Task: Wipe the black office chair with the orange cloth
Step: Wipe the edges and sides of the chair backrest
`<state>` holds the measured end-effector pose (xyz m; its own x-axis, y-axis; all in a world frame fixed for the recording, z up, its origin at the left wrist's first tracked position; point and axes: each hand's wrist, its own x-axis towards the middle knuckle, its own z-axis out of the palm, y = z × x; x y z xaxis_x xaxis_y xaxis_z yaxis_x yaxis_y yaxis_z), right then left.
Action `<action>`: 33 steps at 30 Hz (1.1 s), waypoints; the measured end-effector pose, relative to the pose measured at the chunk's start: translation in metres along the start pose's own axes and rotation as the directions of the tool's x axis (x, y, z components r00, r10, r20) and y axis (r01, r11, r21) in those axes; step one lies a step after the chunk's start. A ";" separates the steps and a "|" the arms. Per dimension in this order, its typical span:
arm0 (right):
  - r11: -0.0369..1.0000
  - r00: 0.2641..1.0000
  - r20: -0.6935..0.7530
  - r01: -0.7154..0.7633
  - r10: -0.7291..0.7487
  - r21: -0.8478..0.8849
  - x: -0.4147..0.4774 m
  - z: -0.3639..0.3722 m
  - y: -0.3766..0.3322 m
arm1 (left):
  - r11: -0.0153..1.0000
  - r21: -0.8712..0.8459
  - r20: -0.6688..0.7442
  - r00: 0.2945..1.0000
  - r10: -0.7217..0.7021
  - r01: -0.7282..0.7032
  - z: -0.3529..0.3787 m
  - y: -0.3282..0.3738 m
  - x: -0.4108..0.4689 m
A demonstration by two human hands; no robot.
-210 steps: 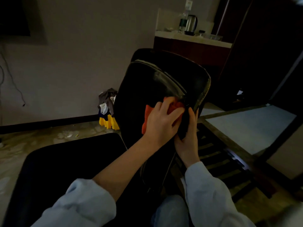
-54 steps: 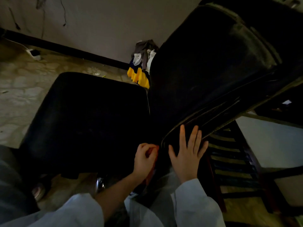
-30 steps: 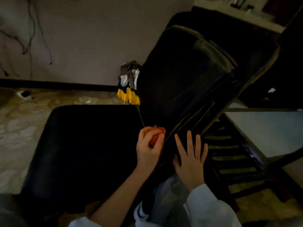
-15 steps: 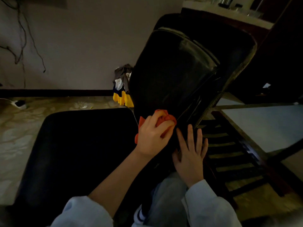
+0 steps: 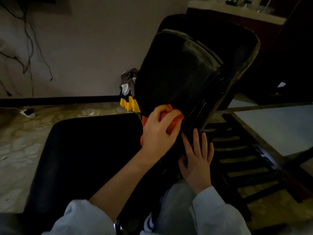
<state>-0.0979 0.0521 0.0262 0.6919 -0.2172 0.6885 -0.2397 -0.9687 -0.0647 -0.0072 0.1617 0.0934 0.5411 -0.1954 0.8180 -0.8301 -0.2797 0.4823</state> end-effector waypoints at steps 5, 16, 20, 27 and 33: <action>0.999 1.000 -0.012 -0.021 0.021 -0.032 0.010 -0.005 0.001 | 0.999 0.008 0.109 0.993 -0.053 0.052 0.011 -0.015 -0.002; 0.958 0.963 -0.217 -0.095 0.156 0.269 0.037 -0.019 0.001 | 0.980 -0.159 0.073 0.991 -0.110 0.121 -0.006 0.014 0.000; 0.877 0.942 -0.197 -0.157 0.271 0.454 0.056 -0.027 0.005 | 0.985 0.043 0.012 0.986 0.167 -0.168 0.009 0.038 0.037; 0.843 0.964 -0.142 -0.119 0.225 0.524 0.062 -0.026 0.013 | 0.892 0.283 0.176 0.933 0.314 -0.354 0.025 0.022 0.038; 0.656 0.967 0.104 -0.234 0.230 0.718 0.058 -0.029 0.014 | 0.832 0.375 0.298 0.903 0.310 -0.409 0.023 0.008 0.007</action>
<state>-0.0812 0.0293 0.0862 0.6851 -0.4459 0.5760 0.1702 -0.6708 -0.7218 -0.0071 0.1366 0.0964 0.2712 -0.5433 0.7946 -0.8613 -0.5054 -0.0516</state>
